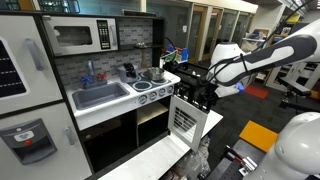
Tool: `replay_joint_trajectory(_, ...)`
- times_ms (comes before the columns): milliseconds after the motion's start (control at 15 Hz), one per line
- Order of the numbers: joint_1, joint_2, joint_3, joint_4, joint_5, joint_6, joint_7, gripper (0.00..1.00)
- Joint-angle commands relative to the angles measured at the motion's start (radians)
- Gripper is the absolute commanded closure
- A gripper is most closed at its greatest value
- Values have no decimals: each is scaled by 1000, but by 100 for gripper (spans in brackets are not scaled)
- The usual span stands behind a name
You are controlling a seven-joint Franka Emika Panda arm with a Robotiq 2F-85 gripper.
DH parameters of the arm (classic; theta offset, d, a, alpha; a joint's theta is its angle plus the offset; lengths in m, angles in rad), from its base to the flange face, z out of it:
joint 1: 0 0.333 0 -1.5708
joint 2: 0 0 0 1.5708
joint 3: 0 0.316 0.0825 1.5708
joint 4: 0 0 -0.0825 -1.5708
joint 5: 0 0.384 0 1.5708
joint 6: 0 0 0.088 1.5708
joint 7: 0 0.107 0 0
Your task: Close the cabinet door
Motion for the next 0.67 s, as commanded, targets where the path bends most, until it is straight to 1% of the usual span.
replay_joint_trajectory(0,-12,18,11,1,8,4,-8,0)
replay_joint_trajectory(133,-12,42,10,3,8,11,-8,0)
replay_joint_trajectory(467,-12,44,10,3,8,12,-8,0)
replay_joint_trajectory(600,-15,60,5,11,4,29,-17,0)
